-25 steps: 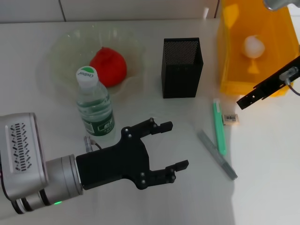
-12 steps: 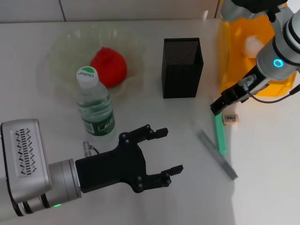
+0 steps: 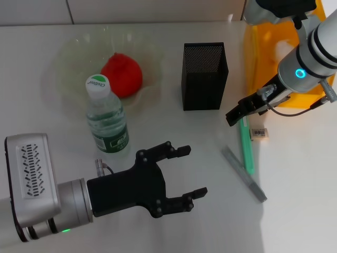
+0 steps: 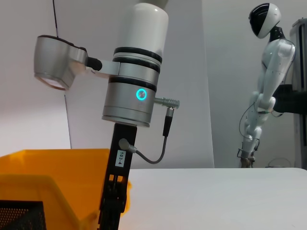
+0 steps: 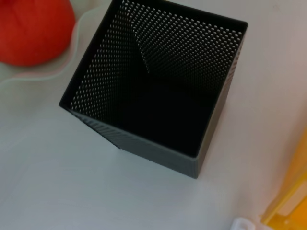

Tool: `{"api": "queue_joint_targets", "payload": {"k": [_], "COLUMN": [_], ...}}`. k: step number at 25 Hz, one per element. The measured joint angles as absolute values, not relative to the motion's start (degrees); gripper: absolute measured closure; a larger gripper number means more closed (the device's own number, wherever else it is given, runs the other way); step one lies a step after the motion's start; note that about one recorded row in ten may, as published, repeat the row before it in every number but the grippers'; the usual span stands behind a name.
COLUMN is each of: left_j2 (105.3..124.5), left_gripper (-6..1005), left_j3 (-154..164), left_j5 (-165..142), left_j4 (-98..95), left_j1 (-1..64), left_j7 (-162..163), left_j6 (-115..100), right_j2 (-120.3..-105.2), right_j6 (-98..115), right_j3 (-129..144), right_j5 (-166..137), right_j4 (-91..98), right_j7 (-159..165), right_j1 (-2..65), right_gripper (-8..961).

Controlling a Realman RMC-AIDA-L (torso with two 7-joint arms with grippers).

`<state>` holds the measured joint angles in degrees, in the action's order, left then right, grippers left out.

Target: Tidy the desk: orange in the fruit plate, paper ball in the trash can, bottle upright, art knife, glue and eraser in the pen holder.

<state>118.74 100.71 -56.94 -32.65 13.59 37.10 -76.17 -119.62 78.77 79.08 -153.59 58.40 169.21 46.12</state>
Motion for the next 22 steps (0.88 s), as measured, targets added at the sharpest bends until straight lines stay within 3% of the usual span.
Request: {"api": "queue_joint_targets", "payload": {"k": [22], "left_j2": [118.77], "left_gripper": [199], "left_j3": [100.9], "left_j5": [-57.5], "left_j4": [-32.0], "left_j1": [14.1], "left_j7": [37.1], "left_j6": [-76.5], "right_j2": [-119.44], "right_j6": [75.4], "right_j3": [79.3], "right_j5": [-153.5], "right_j4": [52.1], "right_j7": [168.4], "right_j1": [48.1], "right_gripper": [217]}}
